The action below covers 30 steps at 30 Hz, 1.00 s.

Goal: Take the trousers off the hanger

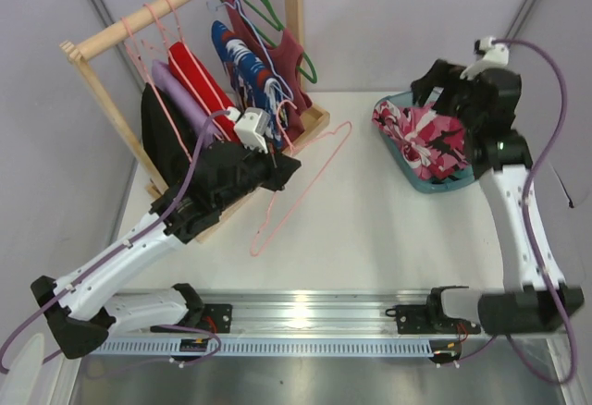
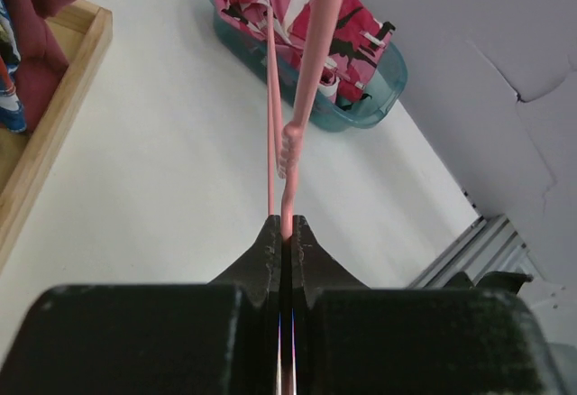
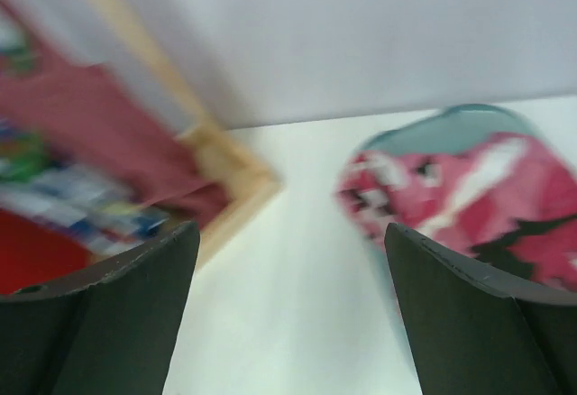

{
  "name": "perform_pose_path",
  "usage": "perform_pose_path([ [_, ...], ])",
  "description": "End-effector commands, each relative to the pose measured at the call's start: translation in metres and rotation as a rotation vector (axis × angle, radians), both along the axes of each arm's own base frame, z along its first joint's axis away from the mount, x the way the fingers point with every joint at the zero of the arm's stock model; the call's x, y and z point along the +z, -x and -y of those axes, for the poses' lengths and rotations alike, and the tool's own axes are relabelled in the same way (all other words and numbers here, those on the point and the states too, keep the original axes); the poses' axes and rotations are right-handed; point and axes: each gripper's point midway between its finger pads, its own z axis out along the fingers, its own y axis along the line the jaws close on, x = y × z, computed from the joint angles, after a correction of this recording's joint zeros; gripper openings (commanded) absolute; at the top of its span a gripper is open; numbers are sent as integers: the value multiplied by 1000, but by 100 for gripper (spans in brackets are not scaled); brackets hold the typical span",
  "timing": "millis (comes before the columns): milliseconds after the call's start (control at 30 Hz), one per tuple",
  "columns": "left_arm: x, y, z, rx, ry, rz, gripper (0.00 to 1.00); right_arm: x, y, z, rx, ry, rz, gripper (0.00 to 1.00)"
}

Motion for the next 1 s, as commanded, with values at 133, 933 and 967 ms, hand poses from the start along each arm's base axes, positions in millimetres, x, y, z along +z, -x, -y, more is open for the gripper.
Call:
perform_pose_path([
  [133,43,-15,-8,147,146,-17,0,-14,112,-117,274,-142,-12,91],
  [933,18,-14,4,613,124,-216,0,-11,285,-282,548,1,-47,88],
  [967,15,-13,2,620,106,-233,0,-17,282,-283,523,30,-47,88],
])
